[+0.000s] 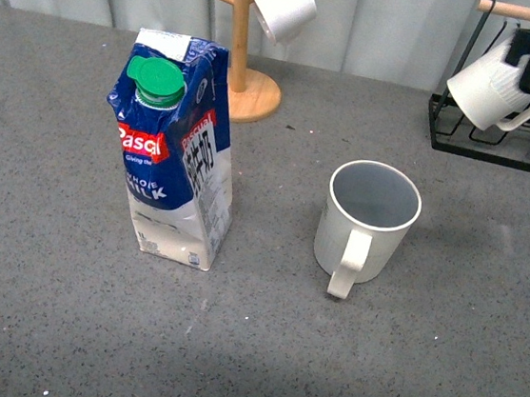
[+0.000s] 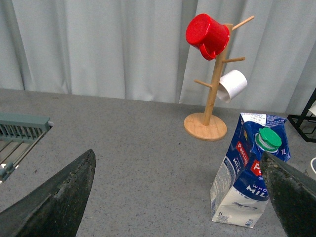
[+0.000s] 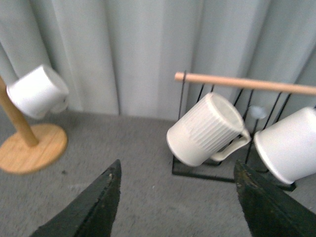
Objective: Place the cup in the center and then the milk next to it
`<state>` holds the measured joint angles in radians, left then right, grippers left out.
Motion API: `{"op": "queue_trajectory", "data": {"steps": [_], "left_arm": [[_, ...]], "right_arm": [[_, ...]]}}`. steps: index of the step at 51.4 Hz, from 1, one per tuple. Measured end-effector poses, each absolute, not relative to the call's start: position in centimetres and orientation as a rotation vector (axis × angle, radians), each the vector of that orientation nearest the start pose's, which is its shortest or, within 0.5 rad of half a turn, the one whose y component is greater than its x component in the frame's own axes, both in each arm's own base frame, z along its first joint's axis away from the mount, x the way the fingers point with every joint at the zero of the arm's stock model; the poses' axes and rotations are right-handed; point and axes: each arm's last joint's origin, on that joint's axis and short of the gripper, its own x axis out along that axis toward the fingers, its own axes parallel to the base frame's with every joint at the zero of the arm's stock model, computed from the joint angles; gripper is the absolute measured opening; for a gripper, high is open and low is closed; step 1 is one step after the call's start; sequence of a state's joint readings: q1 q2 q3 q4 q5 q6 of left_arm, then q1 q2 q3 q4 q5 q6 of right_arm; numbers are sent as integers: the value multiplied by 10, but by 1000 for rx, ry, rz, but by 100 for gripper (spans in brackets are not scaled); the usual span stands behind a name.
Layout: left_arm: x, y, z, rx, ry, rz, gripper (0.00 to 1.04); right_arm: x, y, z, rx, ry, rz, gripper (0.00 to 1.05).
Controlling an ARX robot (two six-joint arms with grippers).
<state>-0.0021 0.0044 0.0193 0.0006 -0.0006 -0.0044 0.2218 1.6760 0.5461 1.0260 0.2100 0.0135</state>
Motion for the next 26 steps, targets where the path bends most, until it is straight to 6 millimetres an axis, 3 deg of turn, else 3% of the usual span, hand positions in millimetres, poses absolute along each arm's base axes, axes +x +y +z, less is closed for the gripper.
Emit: {"op": "queue_trajectory", "data": {"steps": [5, 19, 21, 26], "left_arm": [[97, 0, 170, -4, -16, -2, 98], [97, 0, 170, -4, -16, -2, 98], [97, 0, 170, -4, -16, -2, 98], [97, 0, 170, -4, -16, -2, 98]], "right_arm": [[275, 48, 162, 3, 13, 0, 47], [229, 27, 161, 1, 16, 2, 5], [225, 25, 161, -3, 16, 2, 0], [208, 20, 161, -2, 16, 5, 1]]}}
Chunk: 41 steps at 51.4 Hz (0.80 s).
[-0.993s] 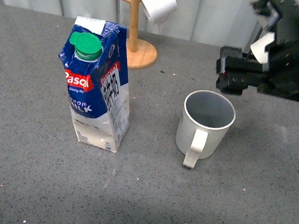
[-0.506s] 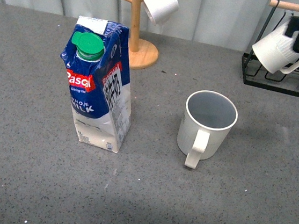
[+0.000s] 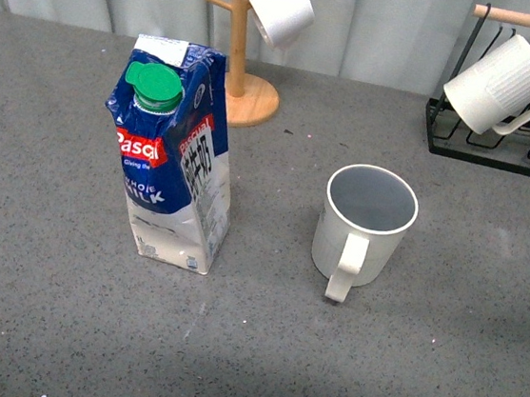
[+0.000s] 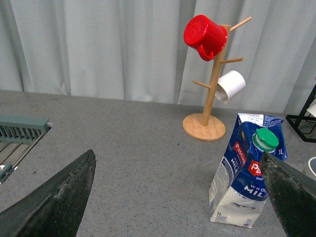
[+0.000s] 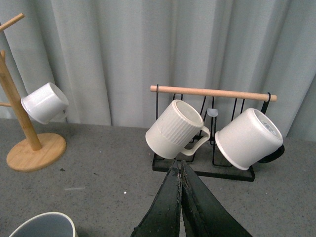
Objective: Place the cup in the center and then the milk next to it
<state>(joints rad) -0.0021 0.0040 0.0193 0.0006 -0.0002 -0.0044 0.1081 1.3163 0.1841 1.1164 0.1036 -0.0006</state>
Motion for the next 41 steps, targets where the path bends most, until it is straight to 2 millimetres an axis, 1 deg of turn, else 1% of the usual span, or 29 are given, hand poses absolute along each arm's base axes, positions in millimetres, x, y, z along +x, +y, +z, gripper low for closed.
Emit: {"op": "queue_trajectory", "data": {"steps": [10, 12, 15, 26, 41], "left_arm": [[97, 0, 170, -4, -16, -2, 98], [97, 0, 170, -4, -16, -2, 98], [97, 0, 170, -4, -16, -2, 98], [97, 0, 170, -4, -16, -2, 98], [97, 0, 170, -4, -16, -2, 98]], "right_arm": [[183, 11, 161, -1, 18, 3, 1], [177, 5, 161, -1, 21, 22, 1], [171, 1, 161, -1, 19, 3, 1], [154, 0, 161, 0, 17, -2, 1], [138, 0, 164, 0, 10, 1, 1]]}}
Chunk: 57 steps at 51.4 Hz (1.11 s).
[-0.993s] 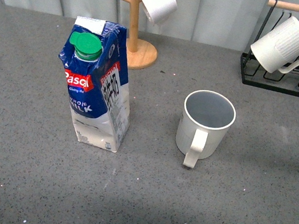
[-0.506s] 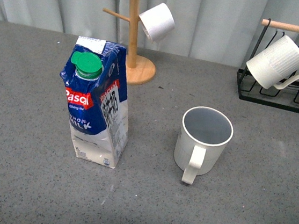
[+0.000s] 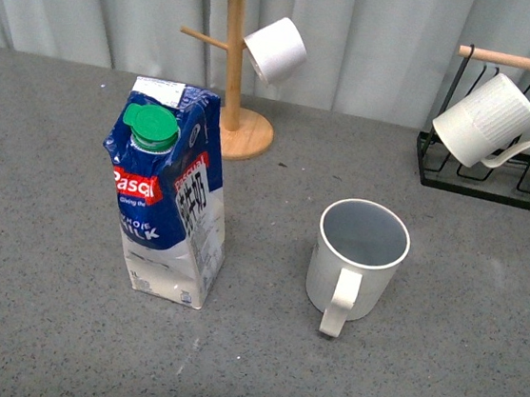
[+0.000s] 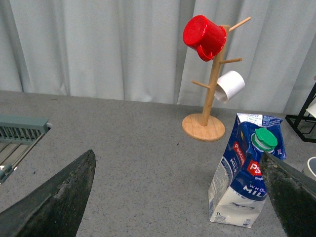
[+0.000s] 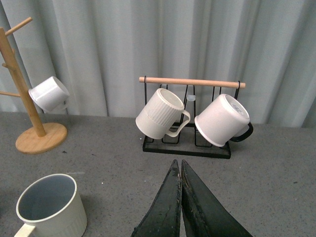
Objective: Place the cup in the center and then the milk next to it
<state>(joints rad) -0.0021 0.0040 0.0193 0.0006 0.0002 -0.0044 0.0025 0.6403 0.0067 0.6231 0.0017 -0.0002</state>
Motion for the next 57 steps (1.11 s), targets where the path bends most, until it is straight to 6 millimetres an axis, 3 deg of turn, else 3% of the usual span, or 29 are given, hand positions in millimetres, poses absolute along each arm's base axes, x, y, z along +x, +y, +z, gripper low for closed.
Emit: {"op": "queue_trajectory", "data": {"steps": [57], "left_arm": [[97, 0, 170, -4, -16, -2, 98]], "right_arm": [[104, 0, 165, 0, 16, 1, 1]]}}
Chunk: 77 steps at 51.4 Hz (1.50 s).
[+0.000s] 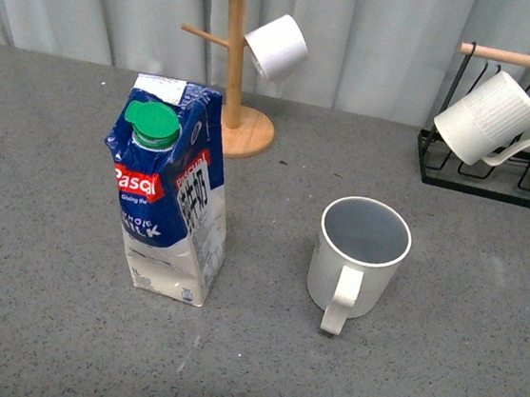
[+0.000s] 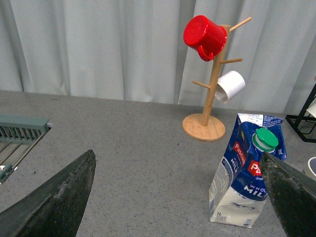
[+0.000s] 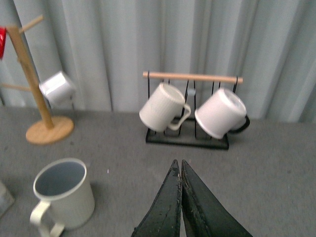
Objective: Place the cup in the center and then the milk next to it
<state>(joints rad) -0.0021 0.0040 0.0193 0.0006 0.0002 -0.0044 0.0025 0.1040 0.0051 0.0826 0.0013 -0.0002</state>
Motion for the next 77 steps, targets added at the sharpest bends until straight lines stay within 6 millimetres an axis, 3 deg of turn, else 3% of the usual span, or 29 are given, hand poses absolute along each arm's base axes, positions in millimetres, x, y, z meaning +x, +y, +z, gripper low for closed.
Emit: {"op": "queue_trajectory", "data": {"steps": [17, 28, 37, 41, 53, 63, 77], "left_arm": [[97, 0, 170, -4, -16, -2, 98], [97, 0, 170, -4, -16, -2, 98], [97, 0, 170, -4, -16, -2, 98], [97, 0, 170, -4, -16, -2, 98], [97, 0, 170, -5, -13, 4, 98], [107, 6, 159, -36, 158, 49, 98], [150, -3, 156, -72, 216, 9, 98]], "right_arm": [[98, 0, 165, -1, -1, 4, 3], [98, 0, 165, -1, -2, 4, 40], [98, 0, 165, -1, -2, 4, 82], [98, 0, 165, -1, -2, 4, 96], [98, 0, 165, 0, -2, 4, 95], [98, 0, 165, 0, -3, 4, 95], [98, 0, 165, 0, -3, 4, 95]]}}
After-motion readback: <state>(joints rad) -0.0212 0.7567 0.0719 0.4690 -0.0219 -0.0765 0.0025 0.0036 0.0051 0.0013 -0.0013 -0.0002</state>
